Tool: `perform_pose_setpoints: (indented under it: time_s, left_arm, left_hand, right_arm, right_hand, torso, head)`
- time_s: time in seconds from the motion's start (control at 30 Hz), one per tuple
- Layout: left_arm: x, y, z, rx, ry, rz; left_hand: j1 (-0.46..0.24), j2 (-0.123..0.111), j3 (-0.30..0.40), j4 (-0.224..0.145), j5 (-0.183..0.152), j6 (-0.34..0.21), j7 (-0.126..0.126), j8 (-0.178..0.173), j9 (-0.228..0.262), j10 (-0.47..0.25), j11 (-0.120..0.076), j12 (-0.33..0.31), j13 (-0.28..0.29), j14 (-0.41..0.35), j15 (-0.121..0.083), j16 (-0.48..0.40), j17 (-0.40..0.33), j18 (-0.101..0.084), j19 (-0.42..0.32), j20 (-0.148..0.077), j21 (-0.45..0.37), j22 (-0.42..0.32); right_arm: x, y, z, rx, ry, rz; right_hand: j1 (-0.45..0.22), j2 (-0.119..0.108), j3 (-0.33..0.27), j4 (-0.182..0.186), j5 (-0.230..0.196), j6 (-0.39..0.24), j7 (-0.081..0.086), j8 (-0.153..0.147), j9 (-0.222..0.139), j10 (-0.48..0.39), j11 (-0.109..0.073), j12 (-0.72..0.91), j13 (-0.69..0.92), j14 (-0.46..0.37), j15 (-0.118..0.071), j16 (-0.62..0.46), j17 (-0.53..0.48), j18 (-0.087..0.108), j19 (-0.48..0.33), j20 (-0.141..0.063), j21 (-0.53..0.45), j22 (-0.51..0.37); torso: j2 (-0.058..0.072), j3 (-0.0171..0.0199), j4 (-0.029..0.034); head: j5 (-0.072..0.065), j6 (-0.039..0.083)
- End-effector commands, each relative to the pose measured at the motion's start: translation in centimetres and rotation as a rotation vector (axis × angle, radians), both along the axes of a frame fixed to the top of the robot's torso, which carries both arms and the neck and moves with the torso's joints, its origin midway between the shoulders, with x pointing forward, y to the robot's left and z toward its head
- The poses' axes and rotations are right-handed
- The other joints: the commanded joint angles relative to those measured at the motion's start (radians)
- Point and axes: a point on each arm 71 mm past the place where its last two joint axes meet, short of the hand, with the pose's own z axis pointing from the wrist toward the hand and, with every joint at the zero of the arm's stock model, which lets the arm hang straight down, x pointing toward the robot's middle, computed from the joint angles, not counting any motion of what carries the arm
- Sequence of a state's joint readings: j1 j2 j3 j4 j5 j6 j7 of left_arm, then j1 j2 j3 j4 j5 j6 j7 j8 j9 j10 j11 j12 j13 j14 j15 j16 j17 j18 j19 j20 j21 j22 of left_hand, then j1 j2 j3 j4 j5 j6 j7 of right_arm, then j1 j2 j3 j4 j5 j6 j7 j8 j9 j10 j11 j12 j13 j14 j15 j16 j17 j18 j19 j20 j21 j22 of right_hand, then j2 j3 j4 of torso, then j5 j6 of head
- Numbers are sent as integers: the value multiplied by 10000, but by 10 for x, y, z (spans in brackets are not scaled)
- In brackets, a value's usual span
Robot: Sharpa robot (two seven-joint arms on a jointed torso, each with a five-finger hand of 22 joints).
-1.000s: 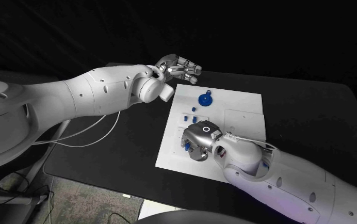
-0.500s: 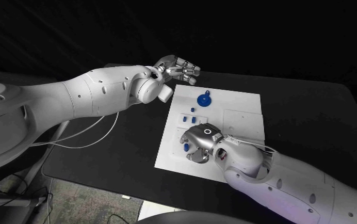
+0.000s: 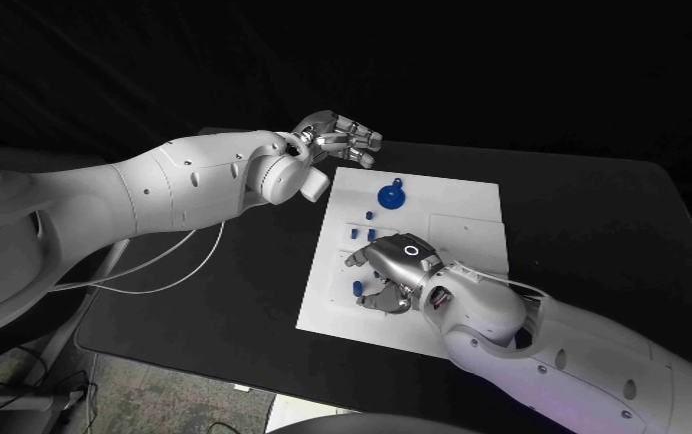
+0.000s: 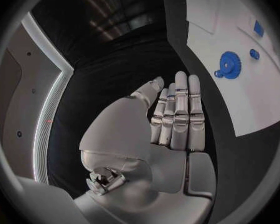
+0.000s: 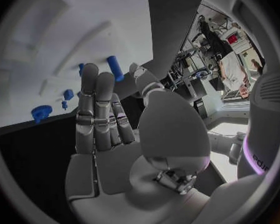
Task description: Assemble the parts on the task board
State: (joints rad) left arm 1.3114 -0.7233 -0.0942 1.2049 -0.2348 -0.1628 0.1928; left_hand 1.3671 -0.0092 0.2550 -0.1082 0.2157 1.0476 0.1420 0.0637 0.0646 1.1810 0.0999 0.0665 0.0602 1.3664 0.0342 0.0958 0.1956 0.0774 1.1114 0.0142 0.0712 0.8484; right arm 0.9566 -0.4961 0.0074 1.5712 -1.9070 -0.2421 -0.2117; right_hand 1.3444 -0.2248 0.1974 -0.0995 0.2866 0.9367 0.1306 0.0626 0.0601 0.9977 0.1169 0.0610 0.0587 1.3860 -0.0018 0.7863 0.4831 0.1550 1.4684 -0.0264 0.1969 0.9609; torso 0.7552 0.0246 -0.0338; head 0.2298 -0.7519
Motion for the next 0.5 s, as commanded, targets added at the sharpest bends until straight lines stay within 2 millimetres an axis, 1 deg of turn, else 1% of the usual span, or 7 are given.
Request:
perform_pose_setpoints:
  time_s: [0.03,0.1,0.23,0.3,0.37,0.43,0.5]
  left_arm:
    - [0,-2,1,-66,3,-190]
    - [0,-1,1,-61,-12,-164]
    - [0,2,1,-59,-75,-91]
    - [0,3,1,-55,-99,-54]
    - [-1,5,1,-42,-119,-6]
    - [-1,7,0,-24,-120,26]
    - [-2,9,-2,11,-106,60]
  left_hand:
    - [39,50,-12,50,-16,-54,-12,43,6,-43,-7,-58,-12,22,31,30,9,-11,57,19,-17,0]
    - [39,50,-16,55,-13,-54,-13,44,6,-43,-8,-58,-12,21,31,32,11,-13,56,19,-20,2]
    - [39,50,-16,55,-13,-54,-13,44,6,-43,-8,-58,-12,21,31,32,11,-13,56,19,-20,2]
    - [35,53,-20,65,-4,-41,-19,49,7,-28,-13,-56,-11,21,29,36,14,-15,54,18,-23,1]
    - [35,53,-20,65,-4,-41,-19,49,7,-28,-13,-56,-11,21,29,36,14,-15,54,18,-23,1]
    - [35,53,-20,65,-4,-41,-19,49,7,-28,-13,-56,-11,21,29,36,14,-15,54,18,-23,1]
    - [31,54,-21,69,5,-26,-22,51,7,-14,-18,-57,-11,25,26,44,19,-17,59,16,-22,4]
  right_arm:
    - [4,-7,10,900,290,-319]
    - [10,-17,18,1323,623,-582]
    - [25,-44,32,2348,1775,-1364]
    - [32,-57,38,2682,2150,-1683]
    - [41,-79,45,2970,2698,-2132]
    - [46,-95,49,3082,3143,-2468]
    - [51,-112,50,3124,3658,-2869]
  right_hand:
    - [18,111,19,7,17,147,-21,-23,4,140,-35,37,-1,81,-18,75,9,146,335,30,37,11]
    - [-157,356,235,-156,-182,659,0,-8,20,557,-125,51,-11,174,-79,154,41,91,370,-29,197,68]
    - [-758,767,611,-594,-230,1035,35,-7,24,1303,-269,1,-15,316,-198,299,172,-38,363,-157,580,218]
    - [-1169,968,754,-520,-76,1165,-51,11,42,1861,-422,120,9,384,-282,341,220,-51,377,-214,685,251]
    - [-1506,1085,834,-475,-8,1700,-269,74,138,2709,-702,289,57,375,-435,322,266,-116,350,-339,760,271]
    - [-1647,1221,623,-363,47,1941,-375,58,198,3285,-906,569,136,382,-555,303,293,-200,344,-438,765,262]
    - [-1587,1339,121,-354,50,2158,-468,-5,310,3600,-1077,1078,393,401,-698,262,336,-405,334,-627,769,245]
  torso:
    - [3,-3,-2]
    - [-9,3,-20]
    - [-18,-5,-47]
    - [-32,6,-84]
    - [-59,22,-133]
    - [-77,34,-165]
    - [-109,56,-225]
  head:
    - [-96,63]
    - [-172,94]
    - [-345,196]
    - [-421,236]
    - [-583,309]
    - [-662,348]
    - [-859,419]
